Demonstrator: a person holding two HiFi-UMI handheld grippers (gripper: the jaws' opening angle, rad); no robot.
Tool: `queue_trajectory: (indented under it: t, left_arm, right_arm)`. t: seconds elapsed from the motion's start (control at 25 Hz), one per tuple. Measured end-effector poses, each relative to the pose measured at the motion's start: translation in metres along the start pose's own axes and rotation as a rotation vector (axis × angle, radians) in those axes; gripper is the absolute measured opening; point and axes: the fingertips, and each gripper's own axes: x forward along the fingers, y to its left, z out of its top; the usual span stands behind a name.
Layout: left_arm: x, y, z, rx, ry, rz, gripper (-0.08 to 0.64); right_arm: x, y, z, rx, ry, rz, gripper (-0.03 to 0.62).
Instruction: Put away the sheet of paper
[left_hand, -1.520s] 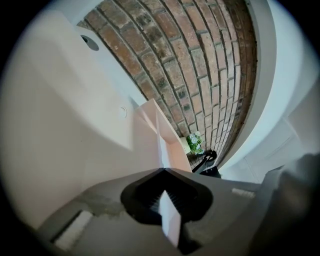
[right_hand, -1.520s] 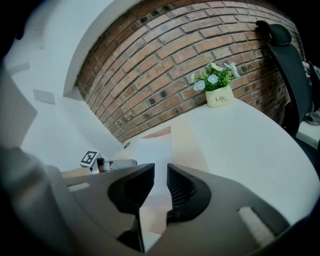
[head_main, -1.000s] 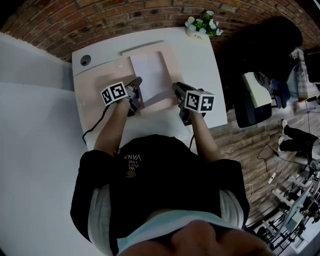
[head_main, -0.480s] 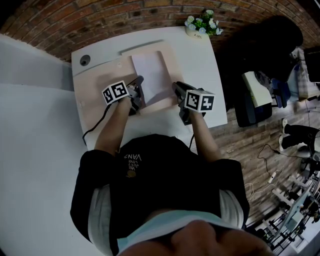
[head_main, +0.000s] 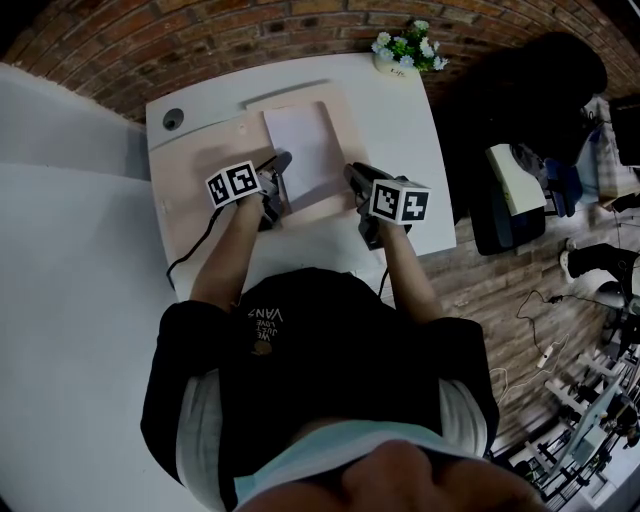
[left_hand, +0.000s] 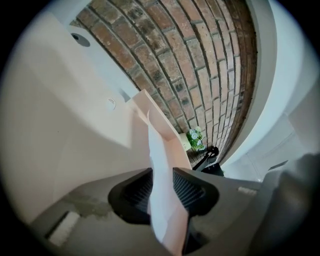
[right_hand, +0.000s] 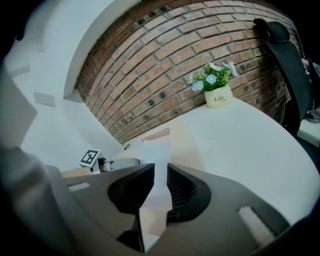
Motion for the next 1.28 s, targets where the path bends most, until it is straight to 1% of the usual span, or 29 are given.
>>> queue_trajectory:
  t: [0.08, 0.28, 0.68, 0.92, 1.12, 1.28]
  left_arm:
    - [-0.001, 0.000, 0.001, 0.014, 0.000, 0.012, 0.138]
    - [-0.007, 0.001, 0.002, 0.040, 0.011, 0.029, 0.165]
    - [-0.027, 0.012, 0.010, 0.052, -0.001, 0.048, 0.170]
    - [-0.042, 0.012, 0.015, 0.062, -0.007, 0.028, 0.170]
    - [-0.056, 0.006, 0.023, 0.079, -0.044, -0.023, 0.170]
    - [-0.064, 0.003, 0.023, 0.106, -0.046, -0.045, 0.170]
  right_arm:
    - [0.000, 0.001, -0.001, 0.001, -0.001, 0.000, 0.077]
    - [0.001, 0.006, -0.002, 0.001, -0.006, 0.001, 0.077]
    - [0.002, 0.019, -0.006, 0.001, -0.029, -0.015, 0.077]
    - [0.004, 0.034, -0.009, -0.004, -0.050, -0.018, 0.077]
    - [0.002, 0.046, -0.013, -0.005, -0.080, -0.029, 0.075]
    - [0.001, 0.053, -0.017, -0.012, -0.097, -0.043, 0.060]
